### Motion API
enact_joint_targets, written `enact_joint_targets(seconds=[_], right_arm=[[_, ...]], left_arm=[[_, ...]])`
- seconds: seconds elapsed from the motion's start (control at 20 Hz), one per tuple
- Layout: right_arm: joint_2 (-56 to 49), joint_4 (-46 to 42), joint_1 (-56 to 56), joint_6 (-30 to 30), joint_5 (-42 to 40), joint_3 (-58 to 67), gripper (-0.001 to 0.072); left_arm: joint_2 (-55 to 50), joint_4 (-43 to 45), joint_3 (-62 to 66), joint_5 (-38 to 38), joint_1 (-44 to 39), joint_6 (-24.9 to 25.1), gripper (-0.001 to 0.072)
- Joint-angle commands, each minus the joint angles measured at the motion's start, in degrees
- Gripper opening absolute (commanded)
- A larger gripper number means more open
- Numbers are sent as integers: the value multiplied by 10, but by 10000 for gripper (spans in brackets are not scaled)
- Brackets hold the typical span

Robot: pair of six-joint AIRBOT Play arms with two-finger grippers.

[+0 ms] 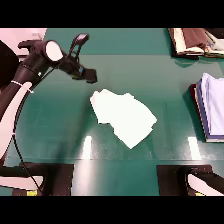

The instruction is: Fold the shirts.

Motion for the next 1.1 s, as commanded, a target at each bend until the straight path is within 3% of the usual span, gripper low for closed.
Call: enact_joint_targets(seconds=[0.0, 0.2, 0.25, 0.35, 0.4, 0.55, 0.6, 0.65, 0.7, 0.85, 1.05], right_arm=[[-17, 2, 0, 1, 18, 1, 18], [-9, 3, 0, 2, 29, -50, 18], [1, 0, -2, 11, 28, -85, 18], [23, -1, -18, 17, 29, -163, 19], [34, -1, -33, 35, 30, -209, 18], [56, -1, -78, 40, 40, -351, 22], [60, 0, -92, 41, 39, -407, 135], [60, 3, -101, 40, 34, -462, 407], [56, 10, -104, 41, 22, -511, 488], [12, 68, -77, 37, -31, -616, 488], [-72, 126, -7, 20, -109, -628, 487]], left_arm=[[-34, -90, -83, 34, 49, 30, 578], [-84, -130, -84, 66, 18, 47, 578], [-86, -129, -84, 80, 11, 47, 504], [-86, -130, -82, 99, 8, 47, 220], [-86, -124, -77, 98, 8, 48, 46], [-86, -113, -42, 72, 8, 60, 28], [-86, -109, -30, 66, 8, 60, 28], [-86, -109, -19, 61, 8, 62, 28], [-86, -110, -11, 57, 8, 66, 28], [-86, -110, -6, 57, 8, 66, 28], [-86, -110, -6, 47, 8, 71, 28]])
